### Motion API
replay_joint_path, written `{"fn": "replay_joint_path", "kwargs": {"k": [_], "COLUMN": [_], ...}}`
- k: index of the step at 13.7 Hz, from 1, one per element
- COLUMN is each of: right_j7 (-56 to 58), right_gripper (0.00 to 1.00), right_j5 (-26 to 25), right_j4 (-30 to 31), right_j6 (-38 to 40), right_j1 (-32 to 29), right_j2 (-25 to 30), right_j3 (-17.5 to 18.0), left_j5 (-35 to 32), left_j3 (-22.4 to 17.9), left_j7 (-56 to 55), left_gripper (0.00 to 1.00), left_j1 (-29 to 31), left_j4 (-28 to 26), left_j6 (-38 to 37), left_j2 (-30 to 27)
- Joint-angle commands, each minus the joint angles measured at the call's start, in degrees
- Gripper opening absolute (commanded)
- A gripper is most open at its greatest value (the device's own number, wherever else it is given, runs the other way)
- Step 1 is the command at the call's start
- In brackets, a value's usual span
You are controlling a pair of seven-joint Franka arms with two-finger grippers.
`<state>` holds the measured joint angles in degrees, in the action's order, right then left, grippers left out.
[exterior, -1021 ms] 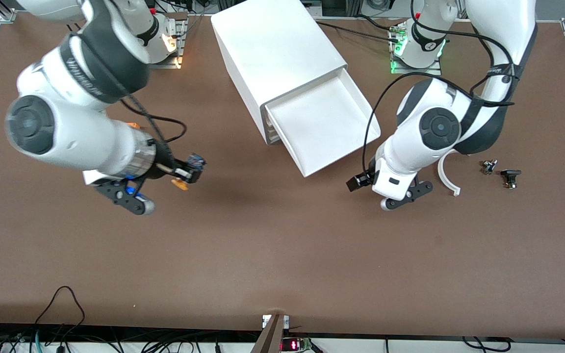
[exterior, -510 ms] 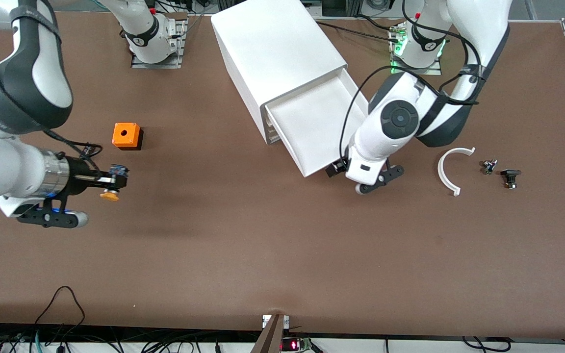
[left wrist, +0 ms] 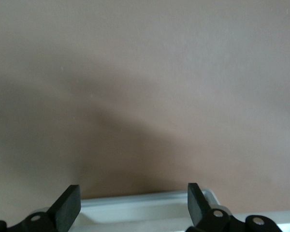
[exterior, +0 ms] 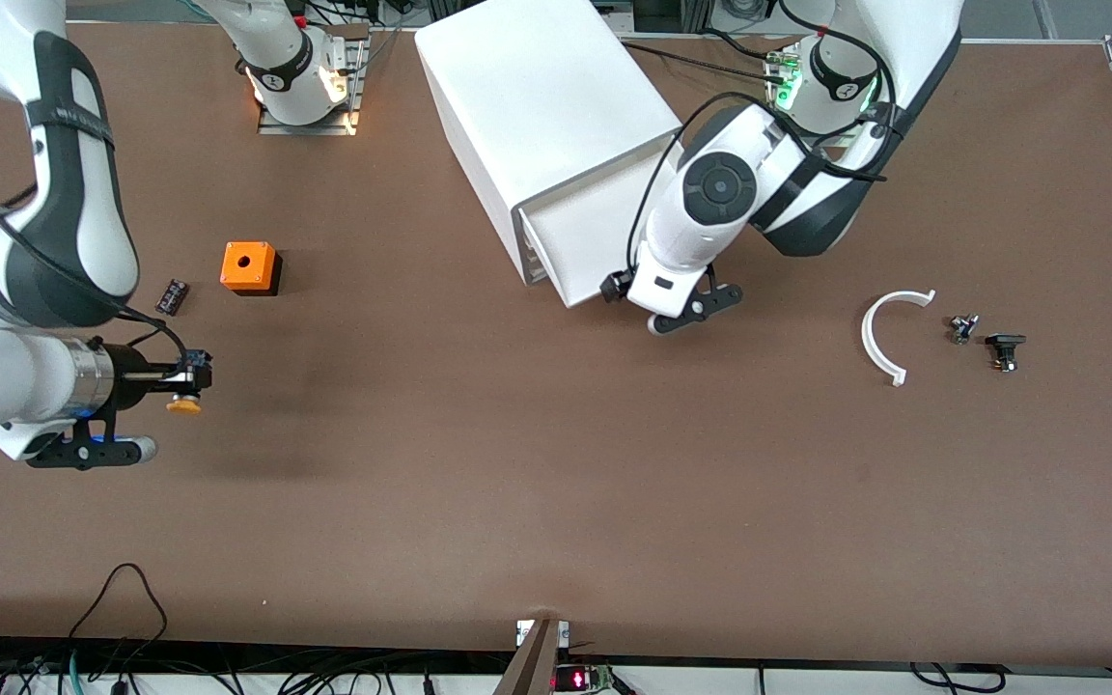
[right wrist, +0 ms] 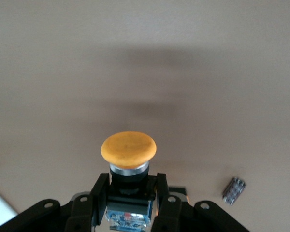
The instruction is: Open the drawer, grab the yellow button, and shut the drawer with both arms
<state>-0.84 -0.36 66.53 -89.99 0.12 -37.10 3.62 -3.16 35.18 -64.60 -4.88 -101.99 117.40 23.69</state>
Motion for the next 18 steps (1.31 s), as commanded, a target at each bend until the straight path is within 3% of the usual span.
{"fn": "replay_joint_path", "kwargs": {"k": [1, 4, 7, 14, 15, 17, 18], "right_j7": [5.66, 6.37, 5.59, 4.70, 4.70, 4.70, 4.70], "right_gripper": [0.00, 0.00, 0.00, 0.01, 0.11, 0.53, 0.66], "right_j5": [-0.26, -0.17, 0.01, 0.53, 0.62, 0.62, 0.62], "right_j4": [11.93, 21.51, 27.33, 27.61, 27.61, 27.61, 27.69], "right_j6": [-10.52, -22.21, -29.87, -32.18, -32.18, -32.00, -32.09], "right_j1": [-0.39, -0.83, -1.26, -3.20, -3.20, -3.29, -3.29], "right_j2": [2.48, 2.48, 1.86, -1.48, -1.48, -1.39, -1.48], "right_j3": [-2.64, -3.00, -3.09, -3.00, -3.00, -2.92, -2.92], "left_j5": [-1.33, -1.41, -1.33, -0.89, -0.89, -0.89, -0.89], "left_j3": [3.57, 6.38, 9.46, 12.10, 12.28, 12.54, 12.55], "left_j7": [-3.32, -6.75, -10.09, -10.98, -11.07, -10.98, -10.98], "left_gripper": [0.98, 0.98, 0.98, 0.99, 0.99, 0.99, 0.99], "left_j1": [0.48, 0.39, 0.39, 0.04, 0.04, -0.13, -0.22], "left_j4": [-3.39, -3.83, -4.27, -4.54, -4.54, -4.54, -4.54], "left_j6": [0.28, 0.11, -0.24, -3.06, -3.14, -3.76, -3.76], "left_j2": [-2.24, -2.24, -2.16, -1.81, -1.63, -1.54, -1.45]}}
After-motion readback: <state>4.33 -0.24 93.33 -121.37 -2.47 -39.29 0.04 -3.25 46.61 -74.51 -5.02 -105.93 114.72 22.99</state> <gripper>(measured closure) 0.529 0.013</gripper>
